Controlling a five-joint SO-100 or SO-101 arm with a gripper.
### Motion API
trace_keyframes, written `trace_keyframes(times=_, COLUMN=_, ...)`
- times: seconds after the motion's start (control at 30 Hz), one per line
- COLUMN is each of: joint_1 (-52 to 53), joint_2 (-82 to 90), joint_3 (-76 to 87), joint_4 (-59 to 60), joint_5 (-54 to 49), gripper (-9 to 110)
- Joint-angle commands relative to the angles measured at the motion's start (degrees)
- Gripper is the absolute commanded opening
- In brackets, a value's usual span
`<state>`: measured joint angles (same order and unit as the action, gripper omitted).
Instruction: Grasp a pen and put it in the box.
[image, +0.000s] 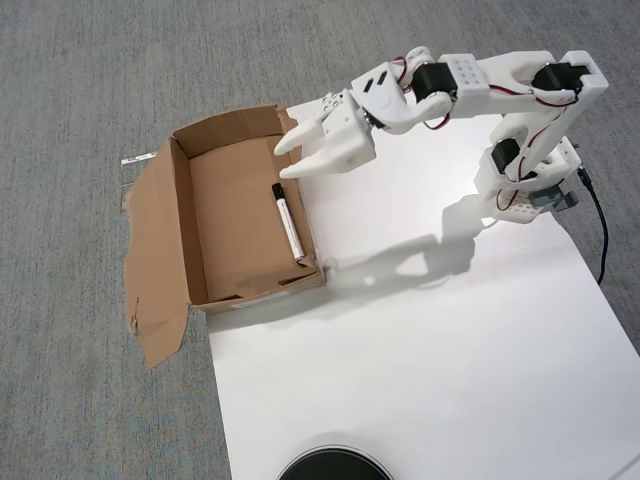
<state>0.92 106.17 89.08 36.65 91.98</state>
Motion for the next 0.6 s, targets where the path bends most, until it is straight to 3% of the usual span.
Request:
trace_keyframes(times=0.0, joint_1=0.4, joint_2=7.29, joint_3=4.53, joint_4=0.26, joint_5=-3.91, gripper=12)
trace_keyframes(times=0.43, joint_1=-0.31, joint_2=29.88, joint_3=28.87, joint_4=0.18, joint_5=-28.96, gripper=12)
trace_keyframes(times=0.57, joint_1=-0.31, joint_2=35.51, joint_3=34.67, joint_4=0.18, joint_5=-31.07, gripper=12)
